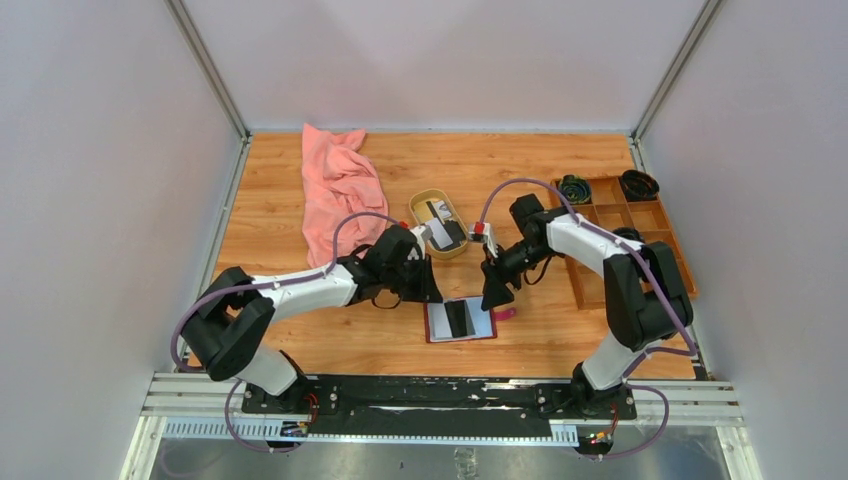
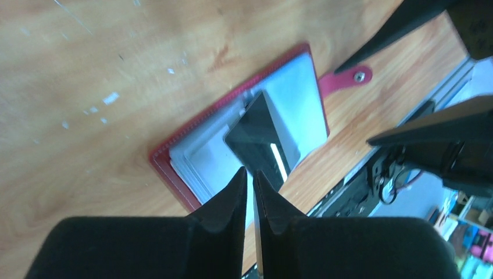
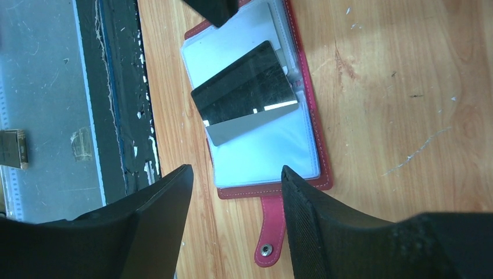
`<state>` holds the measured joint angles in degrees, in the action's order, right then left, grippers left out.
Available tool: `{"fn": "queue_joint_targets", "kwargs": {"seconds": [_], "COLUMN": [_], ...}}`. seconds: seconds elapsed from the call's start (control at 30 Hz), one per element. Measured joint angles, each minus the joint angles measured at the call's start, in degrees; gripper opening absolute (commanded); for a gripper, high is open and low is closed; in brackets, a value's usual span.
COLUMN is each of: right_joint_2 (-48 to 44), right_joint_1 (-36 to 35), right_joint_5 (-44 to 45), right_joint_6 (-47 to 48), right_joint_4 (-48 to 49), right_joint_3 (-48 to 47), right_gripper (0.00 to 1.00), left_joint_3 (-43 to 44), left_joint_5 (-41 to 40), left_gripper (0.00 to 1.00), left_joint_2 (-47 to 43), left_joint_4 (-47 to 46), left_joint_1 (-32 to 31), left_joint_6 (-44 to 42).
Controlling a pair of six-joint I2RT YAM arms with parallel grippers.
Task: Put the credit cards into the card holder
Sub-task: Insert the credit card into the card holder.
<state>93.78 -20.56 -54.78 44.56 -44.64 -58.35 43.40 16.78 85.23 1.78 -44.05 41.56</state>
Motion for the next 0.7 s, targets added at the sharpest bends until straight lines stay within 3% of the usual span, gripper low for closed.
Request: {"fn": "queue_joint_targets", "kwargs": {"seconds": [0.27, 0.7], "right_joint_2": [1.7, 3.7], "right_joint_1": [-0.4, -0.5], "right_joint_5": [1.3, 3.0], "right_joint_6": [-0.1, -0.3], "right_joint_4": [-0.1, -0.2], "right_joint_3": [-0.4, -1.1], "right_gripper": [0.51, 0.49], "left_joint_3": [-1.9, -1.0], "left_joint_5": [-0.4, -0.5], "left_gripper": [0.08, 0.08], "left_joint_2": [1.9, 5.7], "left_joint_4": [0.0, -0.7], "left_joint_1": [-3.8, -4.5], "left_joint_6": [2.3, 3.1]}}
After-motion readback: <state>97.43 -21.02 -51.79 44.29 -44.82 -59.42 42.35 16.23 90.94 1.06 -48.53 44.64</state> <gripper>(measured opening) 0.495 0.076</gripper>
